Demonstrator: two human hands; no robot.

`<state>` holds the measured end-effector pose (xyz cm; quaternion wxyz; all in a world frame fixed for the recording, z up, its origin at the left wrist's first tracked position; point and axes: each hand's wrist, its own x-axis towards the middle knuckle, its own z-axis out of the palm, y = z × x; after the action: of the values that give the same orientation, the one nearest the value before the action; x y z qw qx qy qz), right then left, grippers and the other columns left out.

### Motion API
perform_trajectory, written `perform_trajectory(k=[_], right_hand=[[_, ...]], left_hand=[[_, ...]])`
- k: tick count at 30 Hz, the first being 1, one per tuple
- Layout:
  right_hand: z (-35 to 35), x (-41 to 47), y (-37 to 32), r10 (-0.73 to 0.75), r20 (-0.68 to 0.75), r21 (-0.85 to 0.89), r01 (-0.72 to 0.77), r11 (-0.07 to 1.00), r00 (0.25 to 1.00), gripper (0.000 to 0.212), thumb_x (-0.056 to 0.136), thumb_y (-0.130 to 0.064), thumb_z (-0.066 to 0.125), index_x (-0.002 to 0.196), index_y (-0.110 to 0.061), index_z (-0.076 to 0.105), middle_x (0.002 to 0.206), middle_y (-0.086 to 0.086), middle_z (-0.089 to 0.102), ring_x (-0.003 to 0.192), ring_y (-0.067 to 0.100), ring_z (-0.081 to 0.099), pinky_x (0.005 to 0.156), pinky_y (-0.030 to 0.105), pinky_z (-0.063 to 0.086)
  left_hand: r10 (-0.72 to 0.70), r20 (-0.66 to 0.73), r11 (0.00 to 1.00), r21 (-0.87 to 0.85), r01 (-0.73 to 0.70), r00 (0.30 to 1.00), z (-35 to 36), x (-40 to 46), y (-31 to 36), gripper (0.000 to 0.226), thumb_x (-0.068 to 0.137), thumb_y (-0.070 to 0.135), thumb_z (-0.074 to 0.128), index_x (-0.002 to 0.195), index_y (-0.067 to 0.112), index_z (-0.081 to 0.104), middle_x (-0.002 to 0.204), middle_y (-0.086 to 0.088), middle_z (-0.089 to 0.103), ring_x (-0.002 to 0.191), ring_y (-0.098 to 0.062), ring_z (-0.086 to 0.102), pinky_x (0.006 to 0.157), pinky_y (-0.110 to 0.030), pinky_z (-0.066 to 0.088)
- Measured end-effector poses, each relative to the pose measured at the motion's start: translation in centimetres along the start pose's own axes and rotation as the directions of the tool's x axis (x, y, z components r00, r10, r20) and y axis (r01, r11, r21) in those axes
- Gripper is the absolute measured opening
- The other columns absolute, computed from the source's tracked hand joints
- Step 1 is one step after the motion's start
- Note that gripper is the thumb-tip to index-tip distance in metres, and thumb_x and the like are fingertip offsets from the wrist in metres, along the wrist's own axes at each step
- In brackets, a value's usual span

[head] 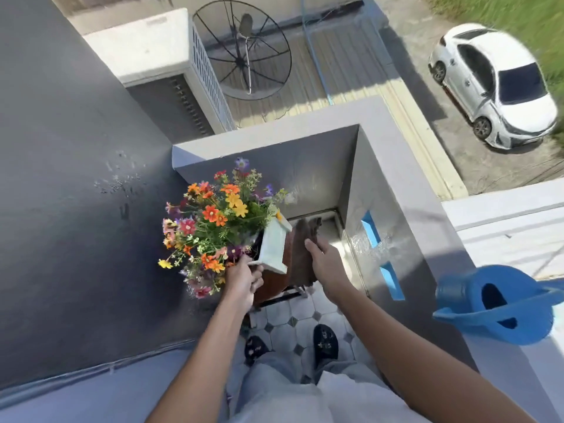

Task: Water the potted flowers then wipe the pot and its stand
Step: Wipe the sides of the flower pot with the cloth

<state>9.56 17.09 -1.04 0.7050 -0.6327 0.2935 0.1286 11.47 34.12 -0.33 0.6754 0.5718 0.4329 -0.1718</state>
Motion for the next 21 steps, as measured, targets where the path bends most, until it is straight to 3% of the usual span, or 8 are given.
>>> perform_trajectory(k=[4, 5, 9, 12, 16, 18, 21], right_hand=[[0.6, 1.4, -3.3, -0.220, -0.120, -0.205, 0.193, 0.960, 0.968, 0.027, 0.099, -0.028, 0.053, 0.088, -0.007, 0.065, 0.088, 0.018, 0.067, 0.083, 0.032, 0.065, 0.077, 0.046, 0.053], [0.8, 1.9, -4.2, -0.265, -0.144, -0.275, 0.219, 0.936, 0.953, 0.029, 0.099, -0.028, 0.053, 0.087, -0.005, 0.065, 0.086, 0.018, 0.065, 0.085, 0.034, 0.062, 0.079, 0.046, 0.050], [1.8, 1.1, -8.5, -0.409, -0.077, -0.399, 0.348, 0.848, 0.909, 0.026, 0.101, -0.022, 0.050, 0.093, -0.004, 0.067, 0.087, 0.015, 0.059, 0.078, 0.023, 0.054, 0.065, 0.024, 0.037], [2.5, -0.9, -10.8, -0.514, -0.005, -0.312, 0.487, 0.816, 0.858, 0.022, 0.102, -0.012, 0.047, 0.095, -0.002, 0.065, 0.087, 0.013, 0.052, 0.069, 0.008, 0.047, 0.059, 0.007, 0.035], [2.7, -2.5, -10.5, -0.626, 0.057, -0.245, 0.619, 0.746, 0.777, 0.020, 0.100, -0.012, 0.051, 0.107, -0.008, 0.069, 0.092, 0.010, 0.057, 0.083, 0.006, 0.053, 0.070, 0.016, 0.040], [2.3, -2.2, -9.7, -0.620, 0.032, -0.276, 0.603, 0.748, 0.784, 0.019, 0.098, -0.011, 0.055, 0.110, -0.008, 0.070, 0.095, 0.008, 0.056, 0.082, -0.002, 0.052, 0.070, 0.007, 0.037], [1.3, -1.0, -8.2, -0.554, -0.031, -0.373, 0.504, 0.779, 0.832, 0.017, 0.096, -0.016, 0.059, 0.108, -0.009, 0.070, 0.096, 0.007, 0.056, 0.083, 0.008, 0.052, 0.068, 0.011, 0.035]], left_hand=[[0.014, 0.129, 1.000, -0.026, -0.010, 0.992, -0.7, -3.1, 2.2, 0.021, 0.100, 0.011, 0.039, 0.083, 0.003, 0.046, 0.063, -0.012, 0.045, 0.030, -0.006, 0.026, 0.031, -0.019, 0.017], [0.019, 0.160, 0.999, -0.032, -0.014, 0.987, -0.7, -3.7, 2.7, 0.022, 0.101, 0.012, 0.038, 0.083, 0.003, 0.047, 0.063, -0.013, 0.045, 0.029, -0.006, 0.026, 0.030, -0.019, 0.018], [0.026, 0.262, 0.999, 0.018, -0.032, 0.965, -0.1, -6.2, 4.2, 0.023, 0.103, 0.013, 0.036, 0.085, 0.002, 0.048, 0.063, -0.012, 0.046, 0.030, -0.007, 0.029, 0.030, -0.019, 0.020], [0.044, 0.287, 0.996, 0.059, -0.063, 0.957, 0.2, -7.7, 5.0, 0.021, 0.103, 0.013, 0.035, 0.089, 0.003, 0.046, 0.066, -0.012, 0.046, 0.032, -0.008, 0.032, 0.033, -0.020, 0.022], [0.082, 0.300, 0.996, 0.018, -0.092, 0.950, 0.5, -8.9, 6.2, 0.023, 0.101, 0.011, 0.037, 0.081, 0.005, 0.045, 0.064, -0.012, 0.047, 0.032, -0.006, 0.030, 0.034, -0.018, 0.022], [0.102, 0.320, 0.993, 0.019, -0.114, 0.942, 0.6, -9.3, 6.8, 0.021, 0.099, 0.008, 0.038, 0.082, 0.003, 0.048, 0.061, -0.010, 0.049, 0.033, -0.005, 0.030, 0.034, -0.017, 0.021], [0.115, 0.326, 0.992, 0.002, -0.122, 0.939, 0.7, -9.8, 7.2, 0.022, 0.098, 0.006, 0.039, 0.079, 0.003, 0.049, 0.058, -0.008, 0.049, 0.032, -0.005, 0.029, 0.033, -0.017, 0.020]])
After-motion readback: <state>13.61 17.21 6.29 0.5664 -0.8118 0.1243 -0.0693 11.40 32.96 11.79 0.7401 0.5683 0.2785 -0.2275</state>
